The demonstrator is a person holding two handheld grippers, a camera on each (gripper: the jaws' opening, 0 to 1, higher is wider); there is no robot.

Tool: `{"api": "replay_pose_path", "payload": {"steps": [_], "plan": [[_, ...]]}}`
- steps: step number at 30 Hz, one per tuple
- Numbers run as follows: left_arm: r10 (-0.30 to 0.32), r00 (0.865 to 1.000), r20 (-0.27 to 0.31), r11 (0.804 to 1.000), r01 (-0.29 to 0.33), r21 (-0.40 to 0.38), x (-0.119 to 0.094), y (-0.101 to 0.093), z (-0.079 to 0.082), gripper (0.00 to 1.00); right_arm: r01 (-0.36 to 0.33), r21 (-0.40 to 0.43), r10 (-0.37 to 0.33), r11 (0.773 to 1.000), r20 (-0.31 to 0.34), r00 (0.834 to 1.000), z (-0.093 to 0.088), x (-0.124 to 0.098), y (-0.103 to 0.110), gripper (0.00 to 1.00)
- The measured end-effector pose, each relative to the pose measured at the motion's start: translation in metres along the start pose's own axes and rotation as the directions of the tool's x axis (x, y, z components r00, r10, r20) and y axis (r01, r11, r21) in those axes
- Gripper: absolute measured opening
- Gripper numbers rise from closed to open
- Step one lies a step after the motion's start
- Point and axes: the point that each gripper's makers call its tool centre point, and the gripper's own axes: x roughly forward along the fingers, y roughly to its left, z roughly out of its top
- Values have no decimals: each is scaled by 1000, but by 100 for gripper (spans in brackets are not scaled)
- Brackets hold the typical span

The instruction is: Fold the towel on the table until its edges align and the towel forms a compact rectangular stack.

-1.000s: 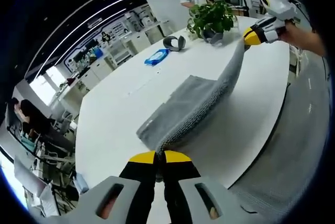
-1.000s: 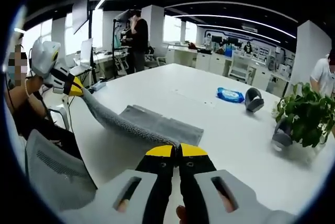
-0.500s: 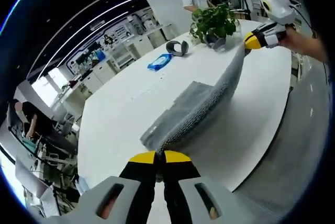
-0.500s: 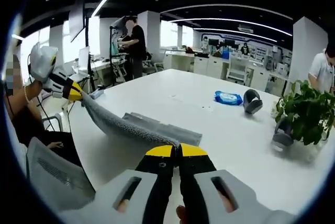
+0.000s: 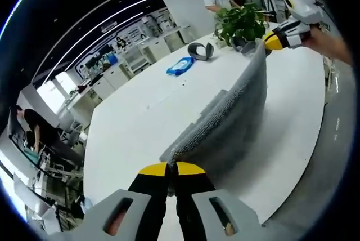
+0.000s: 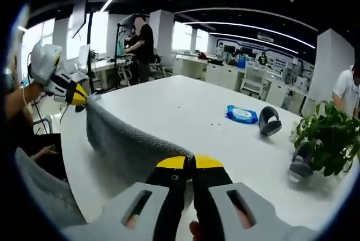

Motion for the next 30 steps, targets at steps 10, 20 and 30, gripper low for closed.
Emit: {"api": "replay_pose_path", "payload": {"steps": [10, 20, 30], "plan": [[-30, 998, -48, 996, 26, -89, 56, 11, -16, 4, -6, 29, 7, 1000, -27, 1000, -4, 57, -14, 1], [-18, 993, -117, 989, 1, -147, 104, 13, -31, 4, 18, -4, -19, 1000, -138, 990, -42, 107, -23, 1], [24, 992, -122, 982, -46, -181, 137, 13, -40, 5, 74, 12, -70, 997, -192, 979, -65, 135, -27, 2]]}}
